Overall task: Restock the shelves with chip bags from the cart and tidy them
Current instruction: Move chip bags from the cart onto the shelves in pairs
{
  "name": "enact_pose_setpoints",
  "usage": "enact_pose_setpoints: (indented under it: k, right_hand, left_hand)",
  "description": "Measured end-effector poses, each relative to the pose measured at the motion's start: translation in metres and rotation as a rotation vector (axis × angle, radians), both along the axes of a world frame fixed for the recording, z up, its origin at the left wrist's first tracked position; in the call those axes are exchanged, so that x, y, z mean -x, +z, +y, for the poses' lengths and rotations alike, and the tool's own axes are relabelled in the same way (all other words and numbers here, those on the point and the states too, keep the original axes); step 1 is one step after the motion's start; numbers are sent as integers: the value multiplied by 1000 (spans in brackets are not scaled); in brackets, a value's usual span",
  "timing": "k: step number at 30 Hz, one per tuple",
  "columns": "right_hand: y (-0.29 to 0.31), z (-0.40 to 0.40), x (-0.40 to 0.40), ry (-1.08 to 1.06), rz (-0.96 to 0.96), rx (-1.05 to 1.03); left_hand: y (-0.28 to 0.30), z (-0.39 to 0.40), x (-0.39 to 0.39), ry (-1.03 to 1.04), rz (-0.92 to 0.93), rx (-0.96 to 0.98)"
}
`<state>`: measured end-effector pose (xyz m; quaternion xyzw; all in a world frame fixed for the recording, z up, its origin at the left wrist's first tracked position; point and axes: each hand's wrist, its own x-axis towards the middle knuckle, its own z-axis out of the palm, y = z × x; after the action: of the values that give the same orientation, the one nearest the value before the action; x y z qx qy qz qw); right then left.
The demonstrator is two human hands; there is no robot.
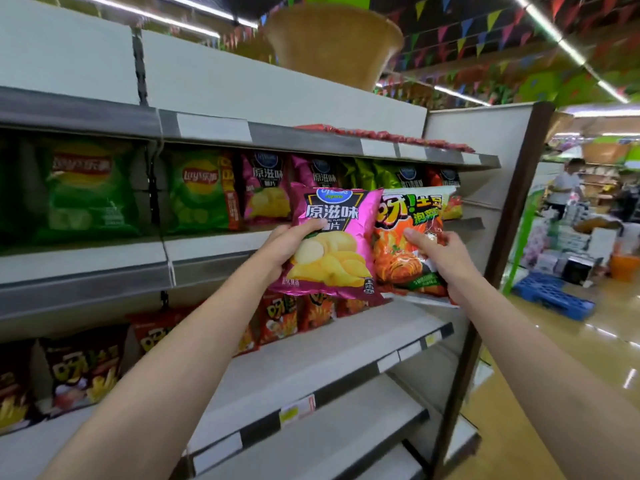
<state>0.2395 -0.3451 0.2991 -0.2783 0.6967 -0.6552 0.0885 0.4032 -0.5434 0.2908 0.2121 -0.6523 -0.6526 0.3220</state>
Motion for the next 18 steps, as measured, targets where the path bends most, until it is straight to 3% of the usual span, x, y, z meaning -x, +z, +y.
enact_pose_setpoints:
  k: [8, 18]
  right_hand:
    - [16, -69, 41, 142, -10, -23]
    - [34, -153, 86, 304, 14, -33]
  left_hand:
    - [25, -49, 12, 139, -35, 7]
    - [48, -96, 8, 463, -52, -48]
